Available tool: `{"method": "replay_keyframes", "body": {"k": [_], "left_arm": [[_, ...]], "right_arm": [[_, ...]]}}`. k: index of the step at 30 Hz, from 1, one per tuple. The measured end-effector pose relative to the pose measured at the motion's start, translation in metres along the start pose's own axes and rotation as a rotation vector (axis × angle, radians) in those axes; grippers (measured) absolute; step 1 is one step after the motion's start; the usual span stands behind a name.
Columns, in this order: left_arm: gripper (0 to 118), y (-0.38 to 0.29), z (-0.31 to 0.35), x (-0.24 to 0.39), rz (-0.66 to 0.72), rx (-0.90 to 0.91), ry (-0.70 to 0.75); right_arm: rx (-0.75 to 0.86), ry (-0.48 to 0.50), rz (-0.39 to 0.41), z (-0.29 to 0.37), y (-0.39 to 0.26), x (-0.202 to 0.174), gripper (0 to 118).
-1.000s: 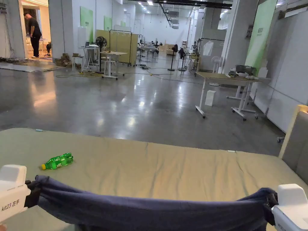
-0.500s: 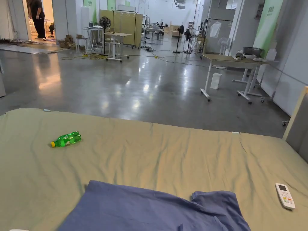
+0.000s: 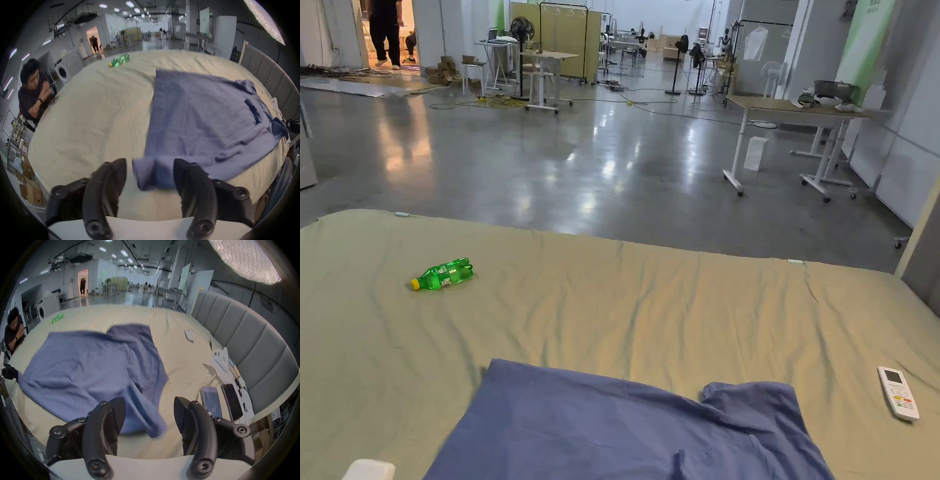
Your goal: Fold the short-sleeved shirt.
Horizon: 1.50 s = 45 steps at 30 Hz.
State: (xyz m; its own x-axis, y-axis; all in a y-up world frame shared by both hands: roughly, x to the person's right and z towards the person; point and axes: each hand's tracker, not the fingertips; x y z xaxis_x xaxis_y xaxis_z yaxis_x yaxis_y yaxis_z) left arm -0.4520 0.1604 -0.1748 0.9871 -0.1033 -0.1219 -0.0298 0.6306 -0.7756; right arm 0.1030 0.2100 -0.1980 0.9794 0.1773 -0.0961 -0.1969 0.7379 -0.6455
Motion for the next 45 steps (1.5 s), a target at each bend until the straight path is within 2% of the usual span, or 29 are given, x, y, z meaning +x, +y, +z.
{"method": "replay_keyframes", "body": {"k": [4, 10, 12, 13, 14, 15, 16, 18, 19, 22, 24, 26, 30, 34, 42, 43, 45], "left_arm": [[64, 0.026, 0.025, 0.010, -0.046, 0.182, 0.029], [63, 0.065, 0.074, 0.038, 0.094, 0.432, -0.052], [58, 0.072, 0.087, 0.051, 0.111, 0.507, -0.033], [52, 0.075, 0.093, 0.059, 0.117, 0.548, -0.005], [39, 0.077, 0.097, 0.065, 0.118, 0.578, 0.004], [27, 0.079, 0.098, 0.067, 0.114, 0.601, 0.000], [19, 0.081, 0.101, 0.072, 0.117, 0.626, -0.002], [12, 0.081, 0.104, 0.079, 0.112, 0.643, -0.020], [9, 0.081, 0.102, 0.079, 0.110, 0.651, -0.030], [5, 0.082, 0.104, 0.088, 0.084, 0.651, -0.030], [1, 0.083, 0.098, 0.089, 0.070, 0.639, -0.031], [0, 0.083, 0.093, 0.088, 0.074, 0.631, -0.032], [0, 0.089, 0.070, 0.074, 0.107, 0.588, -0.019], [0, 0.106, 0.030, 0.050, 0.140, 0.442, -0.054], [3, 0.183, -0.091, 0.008, 0.179, 0.199, -0.066], [11, 0.192, -0.105, 0.004, 0.185, 0.196, -0.074], [48, 0.214, -0.135, -0.002, 0.179, 0.125, -0.105]], "right_arm": [[0.163, -0.001, -0.008, 0.017, 0.034, -0.014, 81], [0.414, 0.017, -0.047, 0.018, 0.061, -0.039, 81], [0.509, 0.009, -0.036, 0.023, 0.066, -0.049, 81], [0.550, -0.013, -0.005, 0.029, 0.070, -0.058, 81], [0.591, -0.029, 0.020, 0.031, 0.073, -0.063, 80], [0.590, -0.014, -0.001, 0.031, 0.073, -0.065, 75], [0.614, 0.000, -0.015, 0.031, 0.073, -0.067, 63], [0.639, -0.004, -0.021, 0.035, 0.074, -0.075, 20], [0.647, -0.008, -0.024, 0.034, 0.074, -0.076, 20], [0.654, -0.014, -0.034, 0.034, 0.076, -0.078, 8], [0.644, 0.012, -0.078, 0.030, 0.075, -0.077, 0], [0.659, -0.015, -0.048, 0.030, 0.077, -0.079, 0], [0.623, -0.001, -0.050, 0.021, 0.079, -0.080, 0], [0.569, 0.010, -0.050, 0.004, 0.077, -0.078, 0], [0.456, 0.020, -0.029, -0.046, 0.071, -0.076, 0], [0.447, 0.020, -0.030, -0.051, 0.070, -0.075, 0], [0.415, 0.017, -0.037, -0.061, 0.067, -0.072, 0]]}}
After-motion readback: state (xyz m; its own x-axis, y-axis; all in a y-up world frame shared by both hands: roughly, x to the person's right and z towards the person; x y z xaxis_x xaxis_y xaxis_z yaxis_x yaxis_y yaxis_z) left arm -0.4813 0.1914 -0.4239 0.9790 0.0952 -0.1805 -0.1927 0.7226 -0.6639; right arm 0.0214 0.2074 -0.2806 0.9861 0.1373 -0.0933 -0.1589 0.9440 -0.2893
